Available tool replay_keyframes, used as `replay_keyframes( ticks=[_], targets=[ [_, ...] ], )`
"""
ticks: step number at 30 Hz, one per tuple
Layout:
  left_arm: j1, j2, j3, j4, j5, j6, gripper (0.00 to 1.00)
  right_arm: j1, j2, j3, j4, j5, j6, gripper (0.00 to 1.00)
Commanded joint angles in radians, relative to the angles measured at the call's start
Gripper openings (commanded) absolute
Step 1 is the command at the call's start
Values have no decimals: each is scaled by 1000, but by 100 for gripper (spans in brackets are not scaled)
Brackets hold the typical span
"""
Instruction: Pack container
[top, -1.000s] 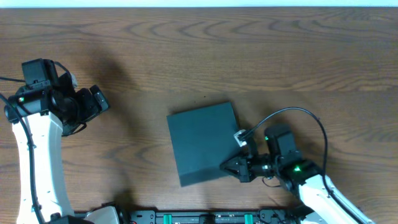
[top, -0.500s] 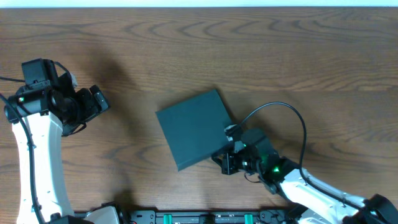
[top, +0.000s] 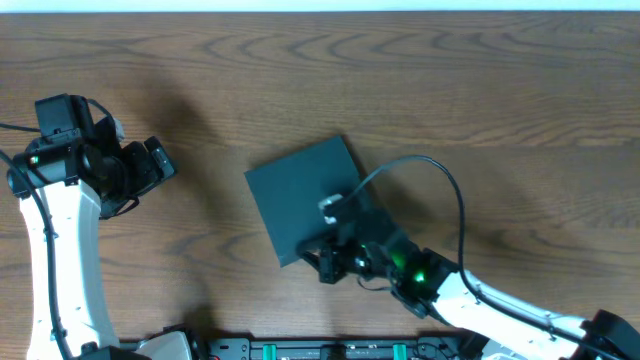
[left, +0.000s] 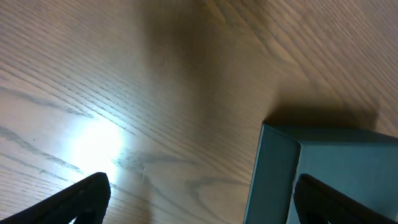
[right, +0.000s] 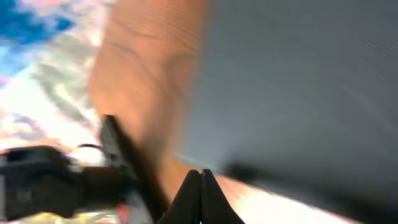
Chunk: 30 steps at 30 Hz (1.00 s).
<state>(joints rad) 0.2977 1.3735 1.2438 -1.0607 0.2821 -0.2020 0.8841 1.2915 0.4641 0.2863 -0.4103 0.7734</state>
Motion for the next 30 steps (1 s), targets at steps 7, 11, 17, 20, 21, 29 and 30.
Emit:
replay_keyframes(
  ticks=[7,11,17,20,21,29,30],
  targets=[
    [5,5,-1,-1,-1,7,95,46,79,52,-19,42,-34,2],
    [5,5,-1,-1,-1,7,95,47,175,52,3,55,-43,2],
    [5,5,-1,-1,-1,7,95,47,243,53,66,54,-47,1],
    [5,5,-1,-1,-1,7,95,47,227,82,61,15,-45,2],
    [5,5,-1,-1,-1,7,95,49,222,97,54,10,-46,2],
    [5,5,-1,-1,-1,7,95,34,242,317,-234,127,-232,1],
    [5,5,-1,-1,-1,7,95,34,250,348,-260,127,-264,1]
  ],
)
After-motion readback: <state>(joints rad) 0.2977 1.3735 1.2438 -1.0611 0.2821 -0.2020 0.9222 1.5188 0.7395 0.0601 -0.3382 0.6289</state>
